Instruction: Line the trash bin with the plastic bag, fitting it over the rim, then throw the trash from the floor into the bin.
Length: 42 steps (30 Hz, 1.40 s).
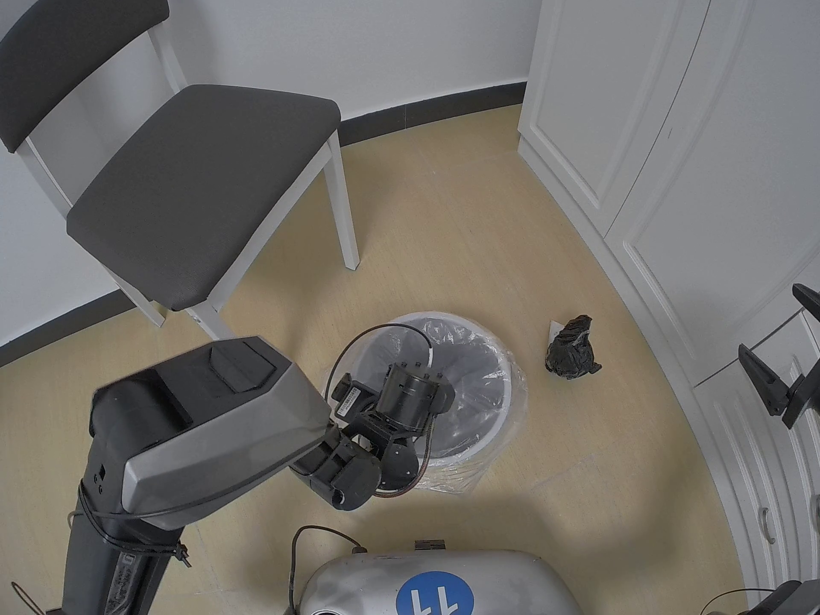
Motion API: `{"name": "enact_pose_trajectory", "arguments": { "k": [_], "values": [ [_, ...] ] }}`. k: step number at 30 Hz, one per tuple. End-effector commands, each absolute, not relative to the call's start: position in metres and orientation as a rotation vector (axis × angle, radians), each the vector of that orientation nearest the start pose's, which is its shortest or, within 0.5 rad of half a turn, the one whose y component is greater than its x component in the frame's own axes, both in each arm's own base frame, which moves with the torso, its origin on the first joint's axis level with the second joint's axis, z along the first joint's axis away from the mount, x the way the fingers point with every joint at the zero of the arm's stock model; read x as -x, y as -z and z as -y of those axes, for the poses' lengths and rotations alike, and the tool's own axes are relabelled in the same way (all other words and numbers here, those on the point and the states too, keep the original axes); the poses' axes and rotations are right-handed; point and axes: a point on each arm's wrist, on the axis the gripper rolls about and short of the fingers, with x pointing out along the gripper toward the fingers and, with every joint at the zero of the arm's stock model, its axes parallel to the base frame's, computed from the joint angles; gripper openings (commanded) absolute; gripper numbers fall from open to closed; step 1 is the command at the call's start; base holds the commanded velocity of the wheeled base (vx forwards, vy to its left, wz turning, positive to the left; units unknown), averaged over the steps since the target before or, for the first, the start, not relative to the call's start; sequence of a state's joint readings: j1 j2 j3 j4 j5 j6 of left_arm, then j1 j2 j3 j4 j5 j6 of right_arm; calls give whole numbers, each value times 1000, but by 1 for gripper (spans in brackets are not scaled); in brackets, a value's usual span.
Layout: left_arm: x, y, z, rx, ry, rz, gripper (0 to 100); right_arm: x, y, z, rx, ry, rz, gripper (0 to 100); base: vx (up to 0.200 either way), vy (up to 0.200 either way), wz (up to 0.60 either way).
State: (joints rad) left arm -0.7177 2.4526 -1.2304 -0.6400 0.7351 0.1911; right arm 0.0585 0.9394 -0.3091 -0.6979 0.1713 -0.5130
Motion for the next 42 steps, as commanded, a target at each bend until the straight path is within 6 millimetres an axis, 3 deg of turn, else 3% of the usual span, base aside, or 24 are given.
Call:
{"name": "enact_pose_trajectory", "arguments": {
  "k": [1,5,11,17,29,42],
  "values": [
    [-349,14,266,-621,-3,-442,100,-104,-211,-9,516,-205,158,100,0,0,0],
    [-346,16,261,-625,-8,-412,100,-104,-210,-9,517,-198,155,100,0,0,0],
    [-327,25,244,-666,-1,-364,100,-104,-212,-7,512,-182,156,100,0,0,0],
    [-332,16,246,-666,-18,-256,100,-107,-212,-6,509,-175,146,100,0,0,0],
    [-334,-3,275,-693,19,-158,100,-108,-218,3,486,-131,149,100,0,0,0],
    [-359,23,320,-713,44,-96,100,-109,-223,10,446,-98,154,100,0,0,0]
  ]
}}
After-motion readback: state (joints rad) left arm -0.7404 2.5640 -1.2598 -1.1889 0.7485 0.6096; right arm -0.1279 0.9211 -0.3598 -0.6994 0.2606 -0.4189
